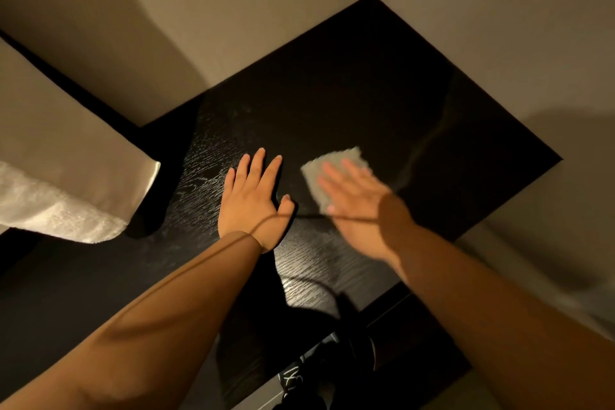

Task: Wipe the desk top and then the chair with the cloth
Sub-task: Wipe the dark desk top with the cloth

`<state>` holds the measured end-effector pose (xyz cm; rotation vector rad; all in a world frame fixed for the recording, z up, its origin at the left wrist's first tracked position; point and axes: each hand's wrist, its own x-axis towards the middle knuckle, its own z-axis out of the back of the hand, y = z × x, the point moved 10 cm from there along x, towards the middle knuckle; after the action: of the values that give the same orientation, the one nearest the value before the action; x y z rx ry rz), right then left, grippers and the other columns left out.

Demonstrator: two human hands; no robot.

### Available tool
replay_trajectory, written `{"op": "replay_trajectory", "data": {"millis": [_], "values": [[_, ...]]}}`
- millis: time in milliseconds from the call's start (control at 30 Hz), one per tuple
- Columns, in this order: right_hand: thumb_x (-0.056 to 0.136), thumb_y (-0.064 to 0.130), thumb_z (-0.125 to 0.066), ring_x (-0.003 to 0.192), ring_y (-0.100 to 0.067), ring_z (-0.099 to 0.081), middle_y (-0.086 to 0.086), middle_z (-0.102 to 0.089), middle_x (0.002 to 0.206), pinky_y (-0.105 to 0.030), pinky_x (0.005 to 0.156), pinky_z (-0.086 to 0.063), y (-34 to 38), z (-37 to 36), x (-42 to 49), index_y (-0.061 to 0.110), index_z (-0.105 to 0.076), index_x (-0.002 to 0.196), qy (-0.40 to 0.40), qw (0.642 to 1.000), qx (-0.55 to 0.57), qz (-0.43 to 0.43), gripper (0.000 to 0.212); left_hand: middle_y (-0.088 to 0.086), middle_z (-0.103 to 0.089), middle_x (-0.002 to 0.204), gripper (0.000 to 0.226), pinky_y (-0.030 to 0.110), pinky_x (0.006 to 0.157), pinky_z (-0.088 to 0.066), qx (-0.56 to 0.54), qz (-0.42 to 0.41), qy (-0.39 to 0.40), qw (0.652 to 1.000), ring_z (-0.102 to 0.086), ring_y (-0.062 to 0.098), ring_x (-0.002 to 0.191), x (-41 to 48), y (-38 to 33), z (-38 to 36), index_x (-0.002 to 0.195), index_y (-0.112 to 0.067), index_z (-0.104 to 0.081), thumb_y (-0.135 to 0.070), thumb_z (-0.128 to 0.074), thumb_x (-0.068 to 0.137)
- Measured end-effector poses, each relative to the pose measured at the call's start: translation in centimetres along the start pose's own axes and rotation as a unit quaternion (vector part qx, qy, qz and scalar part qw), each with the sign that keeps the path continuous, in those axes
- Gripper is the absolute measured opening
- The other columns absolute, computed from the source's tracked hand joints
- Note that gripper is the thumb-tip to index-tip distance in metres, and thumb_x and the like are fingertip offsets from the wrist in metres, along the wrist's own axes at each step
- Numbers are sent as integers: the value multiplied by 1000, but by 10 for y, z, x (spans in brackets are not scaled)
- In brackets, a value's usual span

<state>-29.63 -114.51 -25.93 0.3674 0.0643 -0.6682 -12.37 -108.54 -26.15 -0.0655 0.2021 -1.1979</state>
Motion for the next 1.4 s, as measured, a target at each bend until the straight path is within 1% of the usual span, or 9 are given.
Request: {"op": "replay_trajectory", "data": {"millis": [167,300,433,567,700,1000,1167,1267,1400], "values": [[91,52,-1,157,-34,-4,-5,-14,170,-49,128,-6,-49,19,1,19,-25,161,-42,987,-7,-153,81,-1,-10,175,76,48,131,-4,-10,-7,-10,1000,-2,25,162,-2,-1,2,165,-36,-18,-55,-38,95],[97,49,-1,156,-27,14,2,1,171,-38,122,17,32,-9,-17,25,-13,164,-7,998,7,-65,72,1,-13,175,77,50,131,-6,-17,-12,-14,1000,-5,26,162,-3,-1,2,165,-34,-22,-58,-36,93],[97,49,-13,158,-23,2,3,-10,171,-43,128,-1,48,-22,-42,22,-24,162,25,1000,15,8,71,1,-16,175,75,49,131,-7,-33,-8,-20,999,-8,25,161,-5,2,5,164,-33,-27,-57,-36,94],[100,35,-34,148,-37,-31,-17,-42,158,-57,121,-30,-16,20,-46,5,-47,150,-73,995,-41,-51,60,3,-18,174,69,49,131,-9,-45,-8,-10,999,-11,28,161,-11,2,6,164,-30,-31,-51,-38,99],[101,43,-23,150,-43,-27,-17,-33,163,-60,121,-25,-51,19,-63,9,-38,155,-79,981,-10,-175,66,5,-18,174,68,50,131,-9,-37,-8,2,999,-10,31,161,-52,0,-1,164,-29,-30,-50,-39,100],[102,37,-38,154,-30,-23,-4,-32,165,-48,126,-19,40,-28,-97,17,-42,155,-31,998,-35,42,57,4,-10,176,72,49,130,-3,-22,-28,31,999,-3,30,161,-115,-1,-16,166,-29,-23,-52,-33,98],[106,45,-14,155,-35,-18,-12,-26,167,-56,120,-26,-36,-18,-90,13,-24,160,-36,992,-66,-104,63,4,-10,175,72,51,131,-5,-18,-26,17,999,-2,31,162,-113,-3,-17,165,-29,-23,-52,-32,97],[103,43,-23,152,-42,-22,-15,-29,164,-58,121,-26,-2,-13,-104,11,-34,157,-81,979,-25,-184,64,5,-13,175,72,52,130,-8,-19,-28,10,999,-5,32,161,-112,-4,-15,164,-28,-26,-51,-34,96],[102,45,-27,155,-37,-12,-9,-19,169,-55,124,-19,71,-42,-125,17,-30,160,-54,992,-46,-107,64,5,-14,174,73,52,130,-7,-23,-32,10,999,-5,32,161,-112,-5,-14,163,-27,-28,-52,-33,95]]}}
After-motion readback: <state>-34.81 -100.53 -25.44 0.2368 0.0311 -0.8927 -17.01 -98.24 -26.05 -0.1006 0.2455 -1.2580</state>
